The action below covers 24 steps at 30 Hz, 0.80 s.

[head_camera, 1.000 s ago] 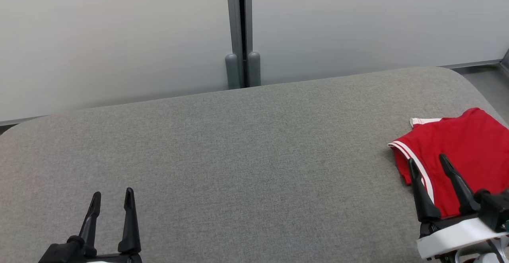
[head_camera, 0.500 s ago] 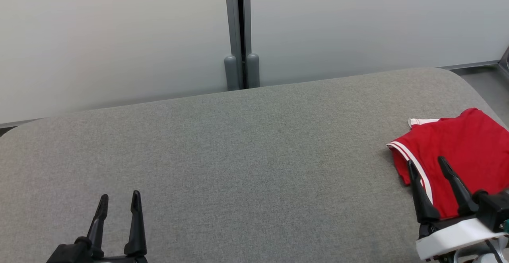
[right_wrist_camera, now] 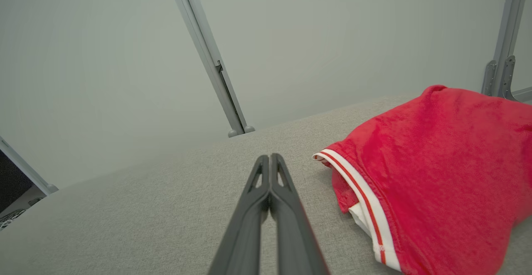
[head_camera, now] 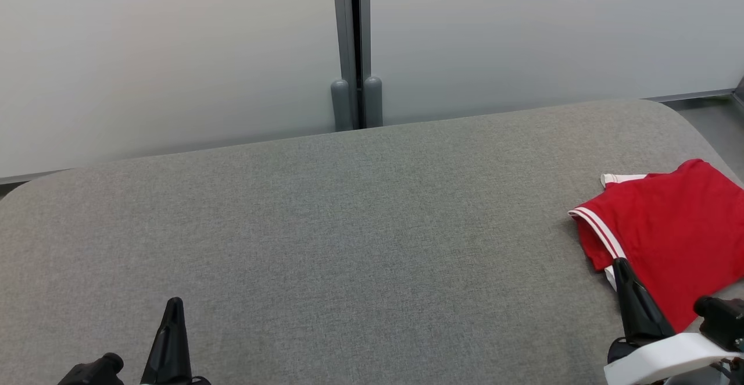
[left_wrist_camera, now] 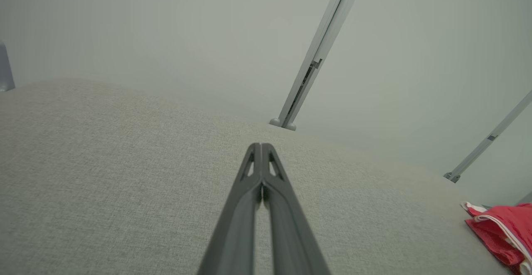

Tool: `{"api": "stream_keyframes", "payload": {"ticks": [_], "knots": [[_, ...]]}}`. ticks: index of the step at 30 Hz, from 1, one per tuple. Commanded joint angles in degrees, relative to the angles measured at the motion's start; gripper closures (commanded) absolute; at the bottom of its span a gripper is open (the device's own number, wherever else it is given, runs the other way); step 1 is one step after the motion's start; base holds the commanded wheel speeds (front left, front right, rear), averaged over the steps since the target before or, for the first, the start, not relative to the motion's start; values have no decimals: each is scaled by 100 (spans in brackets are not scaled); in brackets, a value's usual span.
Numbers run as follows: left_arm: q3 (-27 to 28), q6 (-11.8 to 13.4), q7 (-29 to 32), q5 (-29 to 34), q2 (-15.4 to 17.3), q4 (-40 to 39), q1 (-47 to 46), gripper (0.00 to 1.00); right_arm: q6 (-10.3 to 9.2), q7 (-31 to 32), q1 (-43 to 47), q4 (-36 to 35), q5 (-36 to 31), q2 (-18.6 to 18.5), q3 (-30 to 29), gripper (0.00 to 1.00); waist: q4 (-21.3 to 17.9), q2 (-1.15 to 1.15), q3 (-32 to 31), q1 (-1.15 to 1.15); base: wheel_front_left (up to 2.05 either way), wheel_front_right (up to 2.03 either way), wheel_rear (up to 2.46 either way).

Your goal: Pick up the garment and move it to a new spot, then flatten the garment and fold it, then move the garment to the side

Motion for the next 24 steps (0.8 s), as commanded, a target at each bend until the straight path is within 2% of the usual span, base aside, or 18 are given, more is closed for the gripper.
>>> {"api": "stream_keyframes", "payload": {"ticks": [1,24], "knots": [[49,-29,39,-225,35,-63,-194,100,0,53,-173,-61,219,-28,-95,100,7,0,3,0,0,0,0],[203,-167,605,-2245,55,125,-593,100,0,594,-309,10,2113,238,-519,100,125,0,50,0,0,0,0]]}}
